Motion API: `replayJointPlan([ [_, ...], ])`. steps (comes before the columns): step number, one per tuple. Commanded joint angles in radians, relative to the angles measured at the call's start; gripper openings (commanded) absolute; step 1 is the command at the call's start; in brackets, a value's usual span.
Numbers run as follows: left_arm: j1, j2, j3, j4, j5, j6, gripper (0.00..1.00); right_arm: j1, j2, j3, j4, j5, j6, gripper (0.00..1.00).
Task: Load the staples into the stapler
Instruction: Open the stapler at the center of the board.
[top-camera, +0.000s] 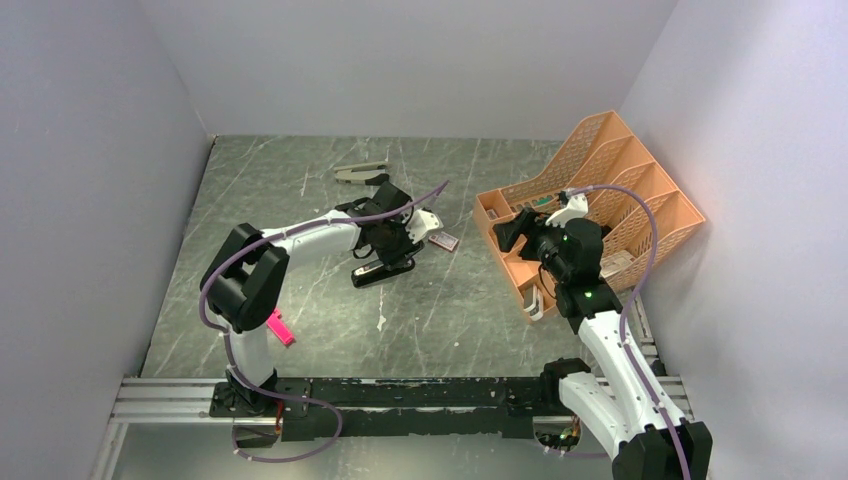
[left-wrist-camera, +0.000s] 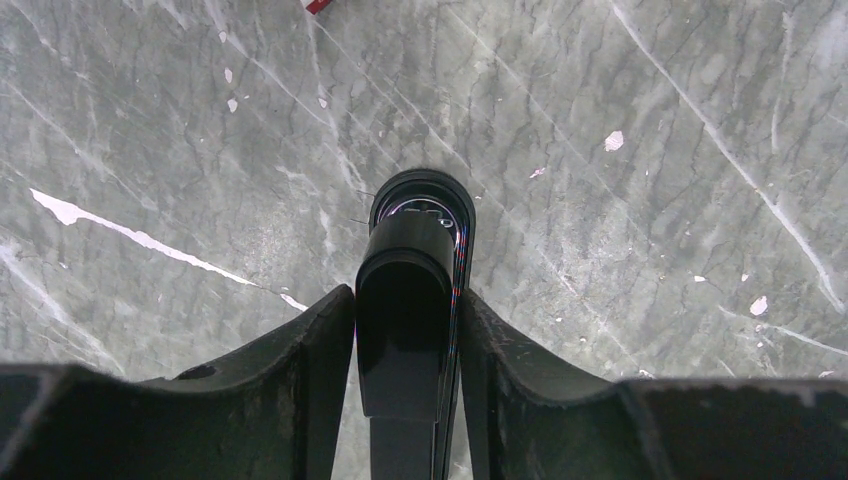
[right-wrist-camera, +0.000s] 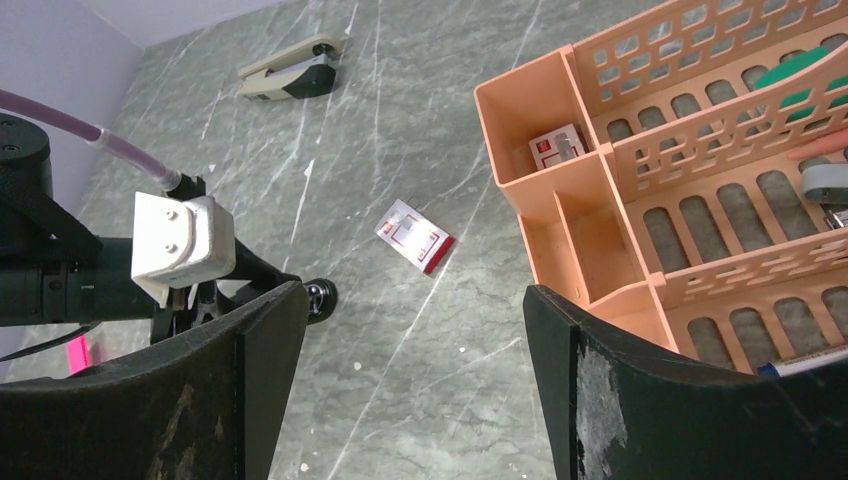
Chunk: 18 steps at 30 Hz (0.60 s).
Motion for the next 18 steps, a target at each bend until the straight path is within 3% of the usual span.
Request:
replayJointPlan([
  [1,-0.007,-0.025,0.036,0.002,0.011,-0.005,0.44,-0.005,-0.007,0.018,-0.004,-0.013,-0.001,0.83],
  [8,-0.007,-0.031,0.046,-0.004,0.031,-0.014,0.27,-0.005,-0.009,0.018,-0.006,-0.008,0.001,0.82],
  [11,-0.007,-0.05,0.038,0.005,0.021,-0.028,0.08,-0.006,-0.005,0.018,-0.002,-0.012,0.012,0.82],
  [18,-0.007,-0.182,-0.03,0.095,0.02,-0.107,0.07,-0.005,-0.005,0.013,0.025,0.015,0.09,0.84],
])
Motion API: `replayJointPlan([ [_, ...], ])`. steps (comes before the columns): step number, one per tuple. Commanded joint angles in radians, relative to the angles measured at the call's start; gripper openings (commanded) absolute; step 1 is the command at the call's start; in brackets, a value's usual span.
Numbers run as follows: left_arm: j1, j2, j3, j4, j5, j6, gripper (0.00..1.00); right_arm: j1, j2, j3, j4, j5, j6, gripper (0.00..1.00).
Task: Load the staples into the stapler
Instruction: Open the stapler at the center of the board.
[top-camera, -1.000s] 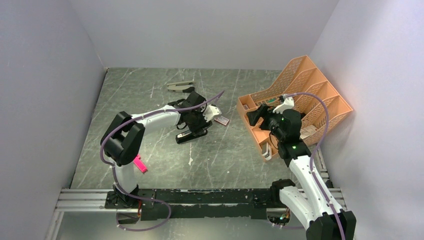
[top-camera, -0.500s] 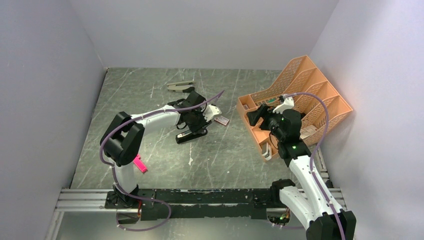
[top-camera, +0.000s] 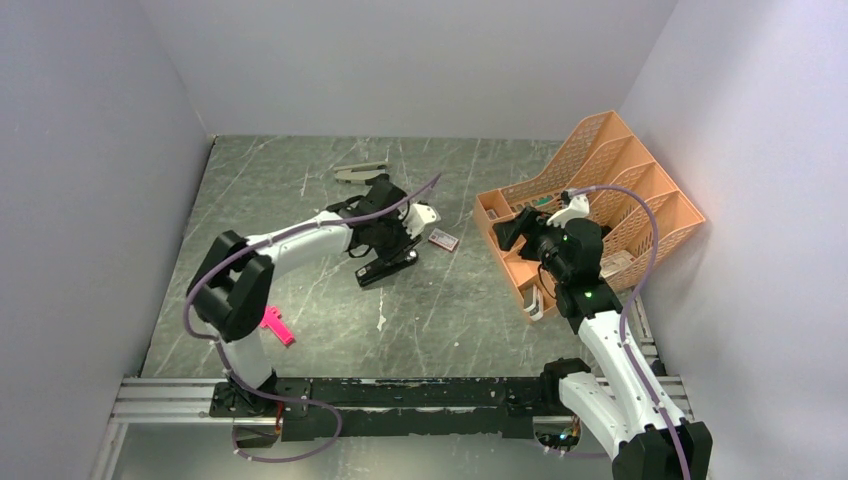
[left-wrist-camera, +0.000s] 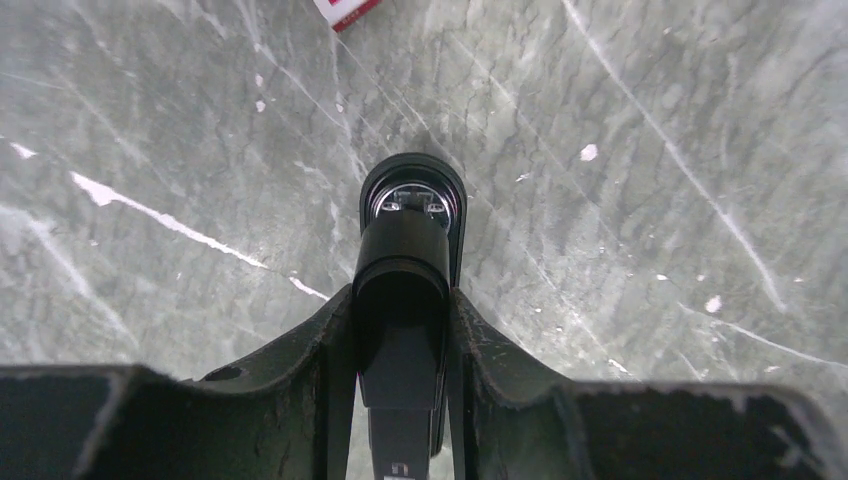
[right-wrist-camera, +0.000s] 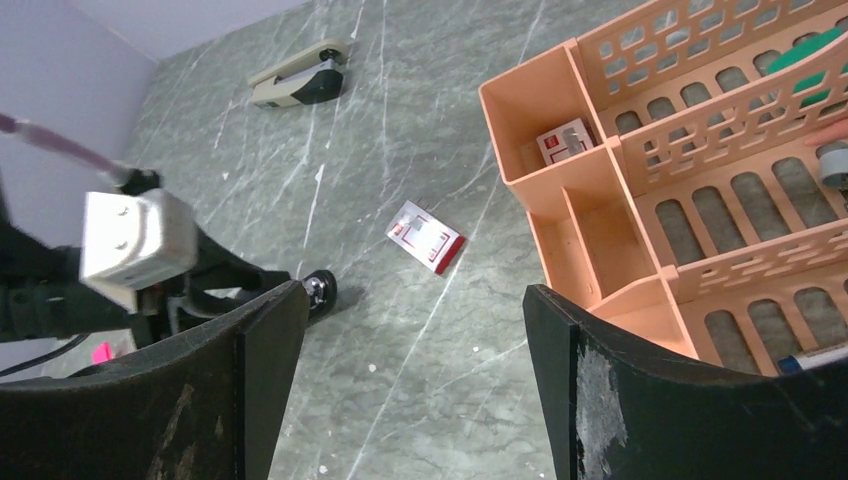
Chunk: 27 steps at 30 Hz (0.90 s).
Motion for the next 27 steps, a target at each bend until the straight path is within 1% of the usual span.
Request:
replayJointPlan([
  [1,-0.006,-0.169,-0.046,0.121,0.024,-0.079,0.07,-0.006,-0.007,0.012,0.032,0.017,0.069,0.84],
  [3,-0.007,-0.236,-0.114,0.188,0.047,-0.11,0.07,-0.005,-0.007,0.003,0.051,0.006,0.103,0.85],
  [5,-0.006,-0.313,-0.185,0.287,0.066,-0.161,0.07,-0.006,-0.005,-0.01,0.08,-0.018,0.138,0.85],
  [7,-0.007,-0.386,-0.257,0.402,0.101,-0.227,0.07,-0.005,-0.003,-0.033,0.136,-0.087,0.18,0.85],
  [10,-0.007,-0.485,-0.369,0.559,0.12,-0.341,0.07,0.001,0.005,-0.083,0.279,-0.185,0.257,0.8],
  [12,-0.01,-0.518,-0.418,0.626,0.137,-0.406,0.07,0.019,0.023,-0.106,0.343,-0.209,0.302,0.77],
  [14,-0.021,-0.543,-0.457,0.671,0.164,-0.445,0.07,0.057,0.046,-0.107,0.368,-0.202,0.316,0.75],
  [16,-0.055,-0.567,-0.48,0.699,0.165,-0.44,0.07,0.115,0.069,-0.096,0.366,-0.162,0.312,0.74],
  [19,-0.094,-0.577,-0.488,0.708,0.124,-0.459,0.07,0.212,0.107,-0.077,0.368,-0.093,0.306,0.74],
  [22,-0.107,-0.567,-0.479,0.69,0.087,-0.491,0.07,0.299,0.143,-0.06,0.362,-0.022,0.302,0.74],
  [27,-0.11,-0.569,-0.487,0.716,0.049,-0.548,0.07,0.382,0.199,-0.049,0.368,0.037,0.31,0.71],
])
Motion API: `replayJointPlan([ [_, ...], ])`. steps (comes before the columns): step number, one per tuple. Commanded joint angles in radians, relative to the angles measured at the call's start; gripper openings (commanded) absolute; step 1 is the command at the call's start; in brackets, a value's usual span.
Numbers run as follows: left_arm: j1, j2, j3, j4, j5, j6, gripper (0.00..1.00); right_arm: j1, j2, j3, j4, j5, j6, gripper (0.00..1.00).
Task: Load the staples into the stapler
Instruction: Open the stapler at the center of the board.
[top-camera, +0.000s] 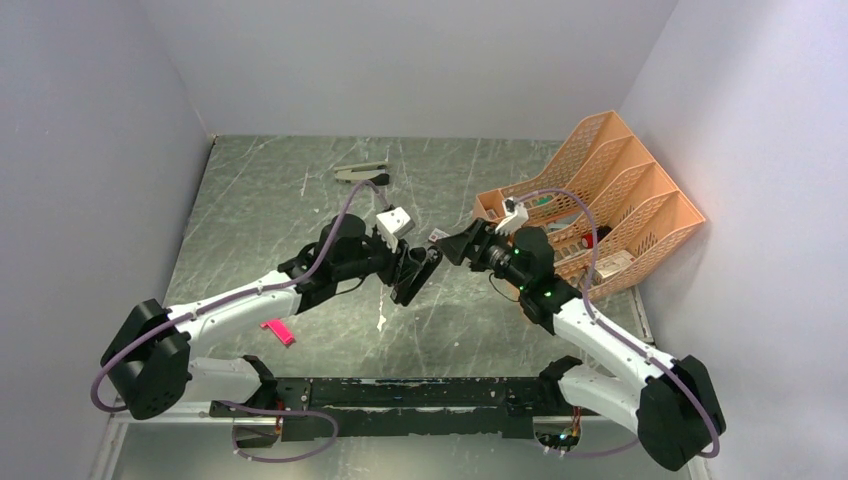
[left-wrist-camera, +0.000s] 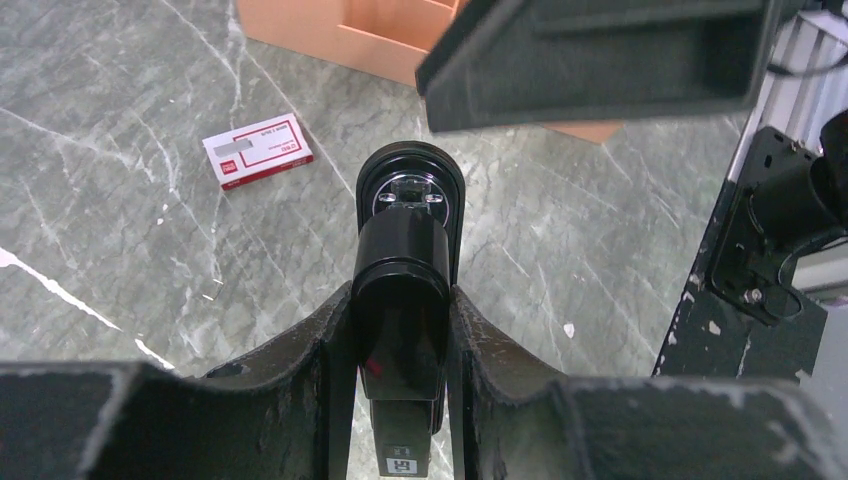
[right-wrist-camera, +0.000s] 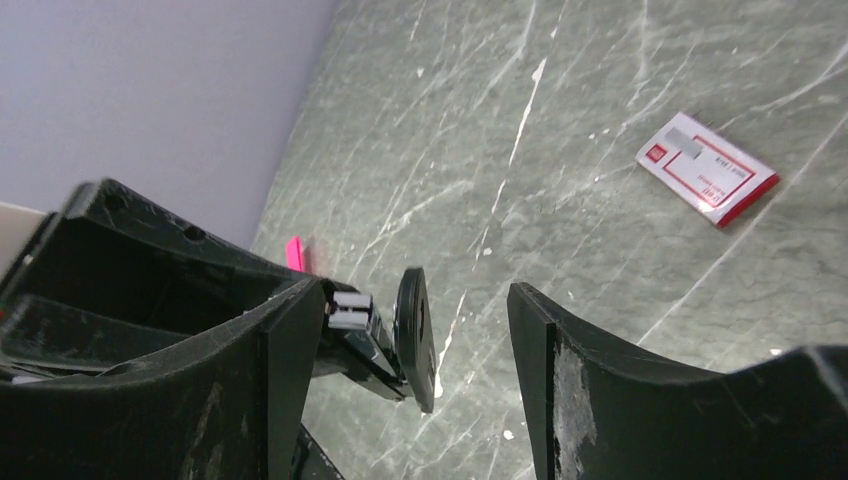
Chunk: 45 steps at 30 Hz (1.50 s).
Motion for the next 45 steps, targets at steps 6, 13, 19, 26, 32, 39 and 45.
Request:
replayJointPlan([
  [6,-0.006,-0.037,0.016,0.112,-0.09,-0.084,0.07,0.074,0.064,0.038,0.043,0.085,0.009,0.69],
  [13,-0.009,-0.056,0.002,0.134,-0.08,-0.073,0.07,0.076,0.085,0.031,0.069,0.081,0.019,0.66],
  [19,-0.011,-0.039,0.013,0.12,-0.044,-0.051,0.07,0.076,0.101,0.023,0.105,0.061,0.038,0.62],
  [26,-0.017,-0.028,0.02,0.13,-0.025,-0.048,0.07,0.076,0.119,0.017,0.124,0.052,0.044,0.56],
  [32,-0.025,-0.011,0.029,0.13,-0.008,-0.042,0.07,0.076,0.142,0.014,0.142,0.044,0.048,0.51],
  [39,-0.037,0.014,0.045,0.117,-0.005,-0.04,0.07,0.078,0.172,0.011,0.167,0.023,0.054,0.47],
  [45,-0.043,0.017,0.052,0.127,-0.025,-0.054,0.07,0.079,0.188,0.003,0.18,0.022,0.055,0.44],
])
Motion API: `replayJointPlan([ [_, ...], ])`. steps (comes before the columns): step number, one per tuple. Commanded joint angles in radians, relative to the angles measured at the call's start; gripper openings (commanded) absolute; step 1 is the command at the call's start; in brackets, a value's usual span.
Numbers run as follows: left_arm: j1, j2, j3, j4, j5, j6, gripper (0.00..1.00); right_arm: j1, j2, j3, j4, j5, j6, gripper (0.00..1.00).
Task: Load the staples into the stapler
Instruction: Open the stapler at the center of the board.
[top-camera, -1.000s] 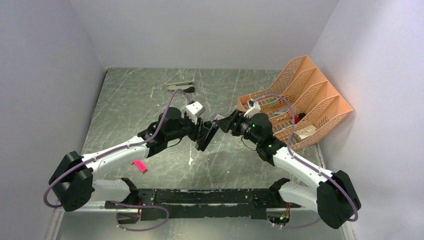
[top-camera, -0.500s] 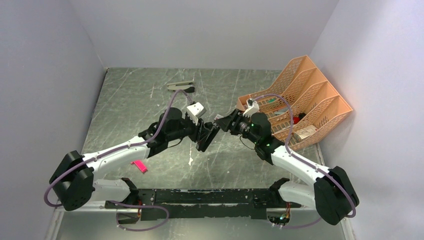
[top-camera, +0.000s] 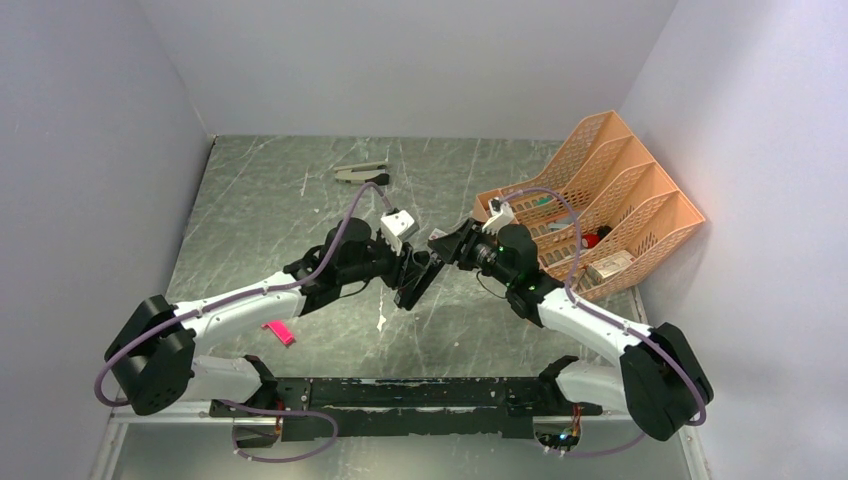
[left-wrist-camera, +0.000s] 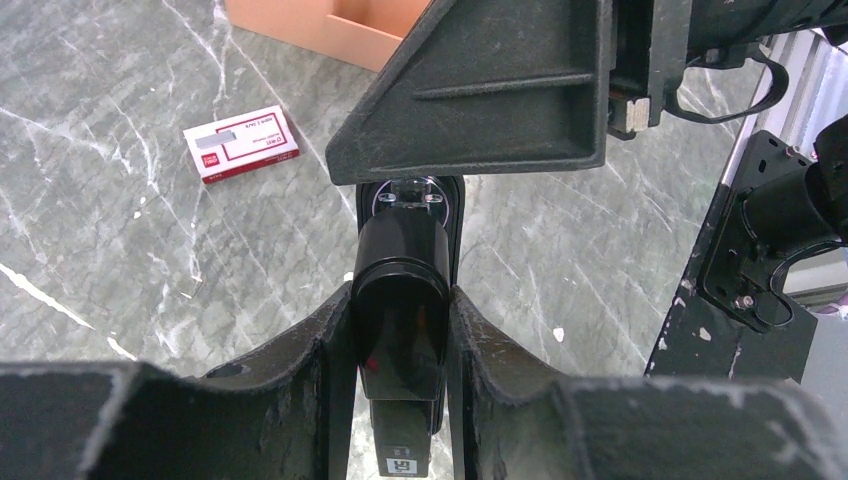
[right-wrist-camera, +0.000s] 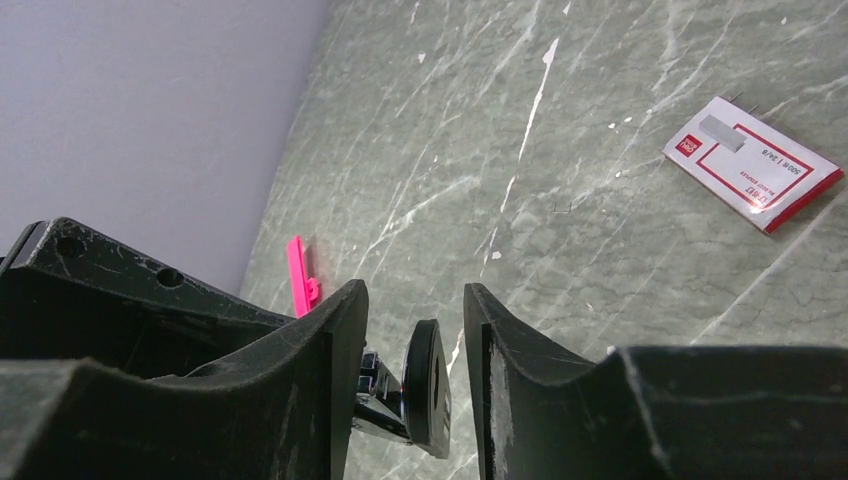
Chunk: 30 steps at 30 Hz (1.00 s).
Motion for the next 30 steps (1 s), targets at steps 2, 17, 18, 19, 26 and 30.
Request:
replayJointPlan([
  [2,-0.011,-0.003,0.06,0.099,0.006,-0.011,0.07,0.008,0.014,-0.007,0.045,-0.005,0.007,0.43],
  [17,-0.011,0.0,0.062,0.125,-0.049,-0.057,0.07,0.011,0.04,-0.031,0.076,-0.004,0.017,0.38],
  [18,-0.01,-0.001,0.061,0.126,-0.053,-0.059,0.07,0.011,0.043,-0.033,0.08,-0.005,0.018,0.37],
  [19,-0.01,-0.002,0.06,0.127,-0.058,-0.062,0.07,0.011,0.044,-0.033,0.082,-0.006,0.018,0.37],
  [26,-0.01,0.001,0.061,0.131,-0.061,-0.072,0.07,0.012,0.058,-0.037,0.096,-0.01,0.021,0.31],
  [30,-0.01,-0.009,0.051,0.141,-0.068,-0.081,0.07,0.013,0.05,-0.047,0.102,0.011,0.009,0.16],
])
